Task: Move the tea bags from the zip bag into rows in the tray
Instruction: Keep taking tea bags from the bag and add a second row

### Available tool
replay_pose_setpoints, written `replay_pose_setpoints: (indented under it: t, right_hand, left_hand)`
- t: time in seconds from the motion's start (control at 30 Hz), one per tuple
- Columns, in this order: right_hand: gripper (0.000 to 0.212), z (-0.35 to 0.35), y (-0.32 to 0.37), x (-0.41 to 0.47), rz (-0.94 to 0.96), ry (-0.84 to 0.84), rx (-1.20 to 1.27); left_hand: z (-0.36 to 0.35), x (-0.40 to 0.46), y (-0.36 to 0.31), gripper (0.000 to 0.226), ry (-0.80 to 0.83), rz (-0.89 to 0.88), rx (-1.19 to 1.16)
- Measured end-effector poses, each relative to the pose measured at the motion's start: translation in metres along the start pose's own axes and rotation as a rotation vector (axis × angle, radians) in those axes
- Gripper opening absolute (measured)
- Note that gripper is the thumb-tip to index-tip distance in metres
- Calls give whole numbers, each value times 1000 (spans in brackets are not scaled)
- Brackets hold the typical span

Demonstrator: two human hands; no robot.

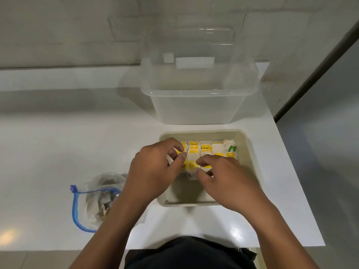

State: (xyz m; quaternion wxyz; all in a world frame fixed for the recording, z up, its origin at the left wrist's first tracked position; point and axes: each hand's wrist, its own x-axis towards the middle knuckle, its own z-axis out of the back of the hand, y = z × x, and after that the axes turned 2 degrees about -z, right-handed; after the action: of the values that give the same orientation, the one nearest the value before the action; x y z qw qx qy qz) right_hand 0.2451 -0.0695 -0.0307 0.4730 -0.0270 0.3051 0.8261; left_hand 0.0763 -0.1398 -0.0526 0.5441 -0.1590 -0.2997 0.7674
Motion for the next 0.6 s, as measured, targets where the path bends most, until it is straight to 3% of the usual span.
replay_pose_setpoints:
  t: [0.6]
  right_hand:
    - [32,-58,111,-4,222,128,55]
  left_hand:
    - [81,-98,75,5,-98,237,-1]
